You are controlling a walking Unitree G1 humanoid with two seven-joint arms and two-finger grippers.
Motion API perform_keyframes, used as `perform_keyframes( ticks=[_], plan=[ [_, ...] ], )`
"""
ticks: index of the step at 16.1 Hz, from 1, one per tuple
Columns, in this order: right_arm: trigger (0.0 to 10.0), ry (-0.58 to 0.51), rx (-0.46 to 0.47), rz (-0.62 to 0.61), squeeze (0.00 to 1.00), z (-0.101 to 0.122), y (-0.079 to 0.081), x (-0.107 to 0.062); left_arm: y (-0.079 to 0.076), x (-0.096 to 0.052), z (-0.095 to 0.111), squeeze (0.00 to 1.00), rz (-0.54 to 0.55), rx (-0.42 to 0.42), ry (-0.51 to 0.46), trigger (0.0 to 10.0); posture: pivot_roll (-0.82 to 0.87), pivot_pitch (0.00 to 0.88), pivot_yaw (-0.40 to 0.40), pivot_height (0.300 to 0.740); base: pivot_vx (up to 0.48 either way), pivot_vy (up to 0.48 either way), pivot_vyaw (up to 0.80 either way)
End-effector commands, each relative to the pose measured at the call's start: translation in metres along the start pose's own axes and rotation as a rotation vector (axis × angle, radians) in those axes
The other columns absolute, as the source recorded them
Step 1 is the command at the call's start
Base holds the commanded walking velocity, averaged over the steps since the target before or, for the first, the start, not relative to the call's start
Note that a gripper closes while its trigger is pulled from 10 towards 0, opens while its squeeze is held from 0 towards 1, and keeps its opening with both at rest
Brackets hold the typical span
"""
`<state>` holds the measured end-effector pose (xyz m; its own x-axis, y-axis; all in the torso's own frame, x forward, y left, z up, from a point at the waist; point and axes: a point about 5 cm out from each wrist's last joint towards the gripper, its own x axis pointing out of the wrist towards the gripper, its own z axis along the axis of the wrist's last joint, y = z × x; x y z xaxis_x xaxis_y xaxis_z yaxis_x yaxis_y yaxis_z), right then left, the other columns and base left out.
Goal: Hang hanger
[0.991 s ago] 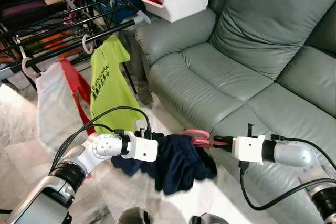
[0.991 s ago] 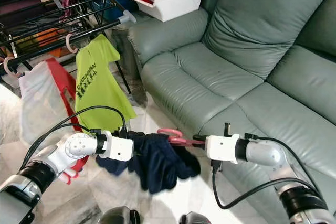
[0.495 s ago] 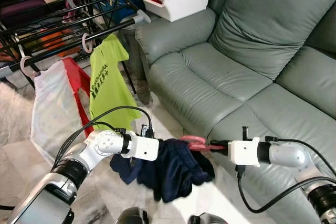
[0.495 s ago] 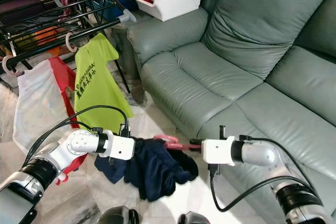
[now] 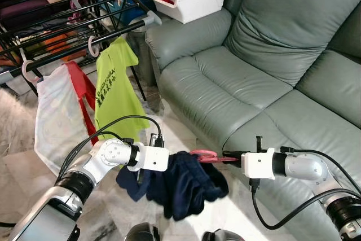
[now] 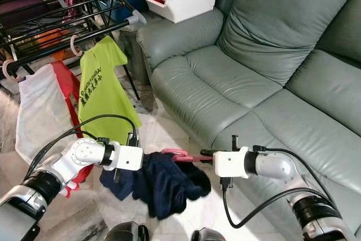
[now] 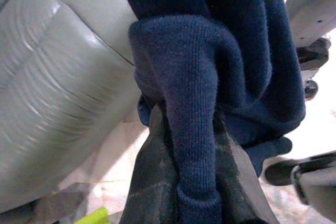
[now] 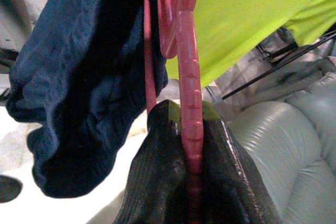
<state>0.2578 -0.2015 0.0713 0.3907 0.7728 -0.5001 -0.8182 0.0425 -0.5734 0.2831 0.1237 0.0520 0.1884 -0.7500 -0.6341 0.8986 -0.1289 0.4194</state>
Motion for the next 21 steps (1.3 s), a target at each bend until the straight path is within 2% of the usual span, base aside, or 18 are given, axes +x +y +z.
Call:
perform_keyframes(
  ticks=[1,2,3,5,7,8,9,10,12,15,17,19,21],
  plan=[
    [10.0,-0.048,-0.019,-0.008,0.43,0.008,-0.006,0.006,0.000,0.000,0.003,0.00,0.002,-0.008,-0.023,0.0,-0.07,0.024,0.026,0.740,0.000,0.000,0.00],
    [10.0,-0.048,-0.014,-0.008,0.60,0.008,-0.005,0.006,0.000,0.000,0.003,0.00,0.000,-0.009,-0.023,0.0,-0.07,0.024,0.026,0.740,0.000,0.000,0.00],
    [10.0,-0.051,0.022,0.006,1.00,0.007,-0.005,0.005,0.000,0.000,0.002,0.00,-0.001,-0.013,-0.023,0.0,-0.08,0.023,0.027,0.740,0.000,0.000,0.00],
    [10.0,-0.062,0.092,0.027,1.00,0.006,-0.008,0.003,0.000,0.000,0.001,0.00,0.014,-0.042,-0.028,0.0,-0.08,0.020,0.029,0.740,0.000,0.000,0.00],
    [10.0,-0.051,0.125,0.079,1.00,0.005,-0.013,-0.004,-0.003,-0.001,-0.005,0.00,0.024,-0.066,-0.011,0.0,-0.08,0.018,0.034,0.740,0.000,0.000,0.00],
    [10.0,-0.062,0.142,0.052,1.00,0.007,-0.025,-0.009,-0.005,-0.002,-0.009,0.00,0.046,-0.095,-0.002,0.0,-0.09,0.021,0.034,0.740,0.000,0.000,0.00],
    [10.0,-0.106,0.190,-0.025,1.00,0.013,-0.048,-0.016,-0.008,-0.004,-0.013,0.00,0.070,-0.138,0.001,0.0,-0.09,0.023,0.033,0.740,0.000,0.000,0.00],
    [10.0,-0.145,0.228,-0.073,1.00,0.018,-0.064,-0.022,-0.010,-0.004,-0.015,0.00,0.079,-0.152,0.003,0.0,-0.09,0.021,0.034,0.740,0.000,0.000,0.00],
    [10.0,-0.173,0.263,-0.089,1.00,0.021,-0.079,-0.032,-0.013,-0.004,-0.017,0.00,0.082,-0.169,0.002,0.0,-0.08,0.020,0.034,0.740,0.000,0.000,0.00],
    [10.0,-0.202,0.343,-0.101,1.00,0.022,-0.093,-0.046,-0.015,-0.004,-0.019,0.00,0.122,-0.217,-0.007,0.0,-0.08,0.017,0.032,0.740,0.000,0.000,0.00],
    [10.0,-0.256,0.377,-0.248,1.00,0.026,-0.108,-0.052,-0.012,-0.005,-0.022,0.00,0.196,-0.301,-0.030,0.0,-0.08,0.014,0.036,0.740,0.000,0.000,0.00],
    [10.0,-0.297,0.394,-0.378,1.00,0.028,-0.116,-0.053,-0.013,-0.006,-0.024,0.00,0.227,-0.346,-0.039,0.0,-0.08,0.013,0.040,0.740,0.000,0.000,0.00],
    [10.0,-0.308,0.435,-0.402,1.00,0.025,-0.106,-0.053,-0.016,-0.005,-0.024,0.00,0.234,-0.362,-0.049,0.0,-0.08,0.015,0.042,0.740,0.000,0.000,0.00]
  ],
)
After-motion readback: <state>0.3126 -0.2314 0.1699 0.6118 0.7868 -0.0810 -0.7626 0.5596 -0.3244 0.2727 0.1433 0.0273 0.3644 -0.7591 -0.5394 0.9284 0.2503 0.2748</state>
